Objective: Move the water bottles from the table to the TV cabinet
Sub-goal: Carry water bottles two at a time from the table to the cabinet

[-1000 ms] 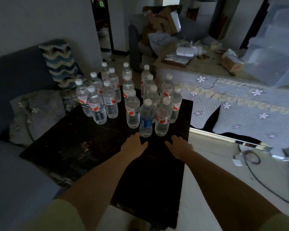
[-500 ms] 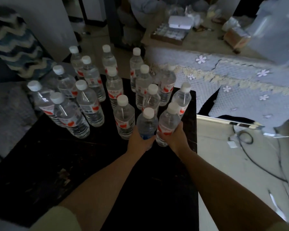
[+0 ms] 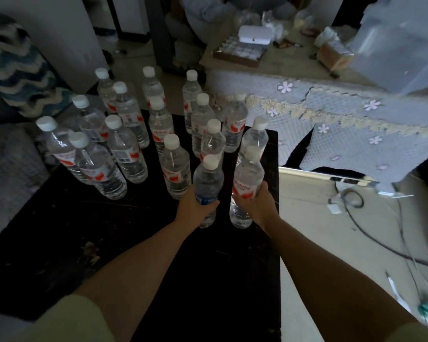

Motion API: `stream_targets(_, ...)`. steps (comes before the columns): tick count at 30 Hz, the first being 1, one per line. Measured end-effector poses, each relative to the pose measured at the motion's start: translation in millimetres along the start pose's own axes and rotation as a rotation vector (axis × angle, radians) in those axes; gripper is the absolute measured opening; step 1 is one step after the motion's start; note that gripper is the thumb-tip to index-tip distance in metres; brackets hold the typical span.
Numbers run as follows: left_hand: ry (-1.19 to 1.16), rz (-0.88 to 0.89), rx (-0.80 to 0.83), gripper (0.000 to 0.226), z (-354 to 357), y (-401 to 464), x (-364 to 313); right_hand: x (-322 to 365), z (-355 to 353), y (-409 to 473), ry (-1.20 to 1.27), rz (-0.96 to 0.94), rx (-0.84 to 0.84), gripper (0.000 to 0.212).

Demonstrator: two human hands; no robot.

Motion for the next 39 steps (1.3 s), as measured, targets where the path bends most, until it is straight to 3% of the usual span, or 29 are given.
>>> stream_targets(7, 0.069, -0.118, 0.098, 0.065, 17, -51, 3, -17, -42, -55, -0.081, -0.009, 0.023, 0.065)
stream_targets(18, 0.278, 0.134, 0.058, 0.057, 102, -140, -51, -19, -169, -152, -0.126, -0.060, -0.118, 0.060)
stream_targets(29, 0.447, 0.313, 0.384, 0.048, 242, -203, -90, -81, -298, -260, -0.123, 0.124, -0.441, 0.067)
stream_targets(39, 0.570, 0.554, 0.815, 0.050, 357, -276, -113, -108, -360, -404, -0.009, 0.330, -0.936, 0.058)
Point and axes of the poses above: each hand's wrist, its own y-axis towards the middle knuckle, its own z-axis out of the palm, x = y × z, the point moved 8 cm from there along y, towards the middle knuckle, and after that the axes turned 5 degrees about -z, right-handed, at the moved point
